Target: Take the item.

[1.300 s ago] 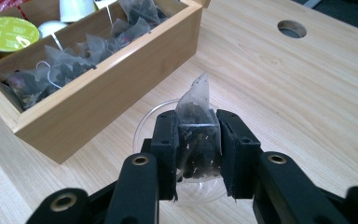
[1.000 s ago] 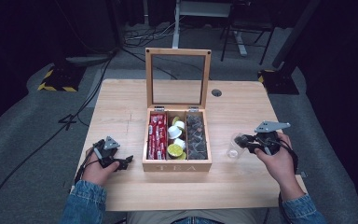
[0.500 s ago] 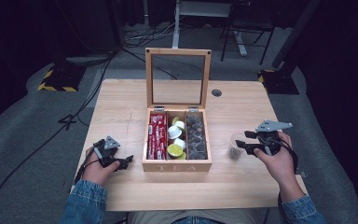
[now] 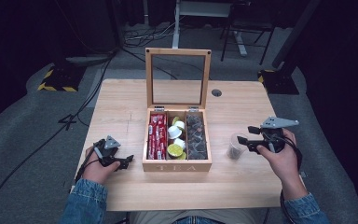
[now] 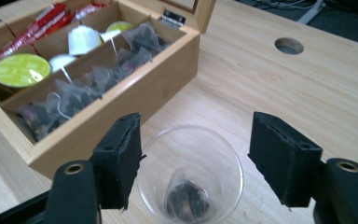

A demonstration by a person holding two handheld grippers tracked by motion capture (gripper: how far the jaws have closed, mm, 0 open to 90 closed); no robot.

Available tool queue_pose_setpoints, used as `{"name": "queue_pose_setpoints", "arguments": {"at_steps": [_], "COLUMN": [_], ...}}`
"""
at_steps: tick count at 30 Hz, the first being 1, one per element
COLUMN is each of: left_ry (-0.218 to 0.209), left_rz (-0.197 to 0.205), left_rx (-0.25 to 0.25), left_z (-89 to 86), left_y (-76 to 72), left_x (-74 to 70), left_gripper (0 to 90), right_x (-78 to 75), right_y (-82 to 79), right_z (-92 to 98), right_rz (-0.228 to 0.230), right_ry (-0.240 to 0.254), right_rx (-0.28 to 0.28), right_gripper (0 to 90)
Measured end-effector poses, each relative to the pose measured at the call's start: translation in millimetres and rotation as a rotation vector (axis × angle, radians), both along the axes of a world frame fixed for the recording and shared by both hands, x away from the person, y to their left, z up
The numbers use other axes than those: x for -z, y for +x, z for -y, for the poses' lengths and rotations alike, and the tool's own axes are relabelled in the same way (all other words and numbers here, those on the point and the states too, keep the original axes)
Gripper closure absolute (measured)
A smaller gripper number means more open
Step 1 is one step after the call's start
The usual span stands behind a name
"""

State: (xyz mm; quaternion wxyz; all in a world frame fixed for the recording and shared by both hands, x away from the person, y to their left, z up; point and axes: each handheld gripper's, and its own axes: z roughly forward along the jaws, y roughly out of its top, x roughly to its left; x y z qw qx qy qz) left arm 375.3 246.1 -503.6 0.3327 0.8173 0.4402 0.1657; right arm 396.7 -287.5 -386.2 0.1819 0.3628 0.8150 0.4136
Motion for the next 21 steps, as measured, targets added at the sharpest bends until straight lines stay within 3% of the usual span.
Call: {"name": "queue_pose_setpoints", "arguments": {"at_steps": [6,16,21], "left_ry": [-0.002,-0.004,-0.001], "left_rz": [0.001,0.002,0.002], "left_rx": [0.007,0.007,0.012], "left_z": [-0.3,0.8,2.3], "left_y": [1.0,3.5,6.1], "left_x": [0.1,0.1,0.0], "left_gripper": [16.1,16.6,16.5], "right_x": [-18.5,-37.5,-54.3], "right_y": [6.6,16.4,25.7], "right_z": [0.8,-6.0,-17.2], "right_rz": [0.026,0.044,0.088], "right_ry": [0.057,0.056,0.059], "right_rx": [0.024,0.017,0.03], "right_gripper": [25.9,24.0,19.8]}}
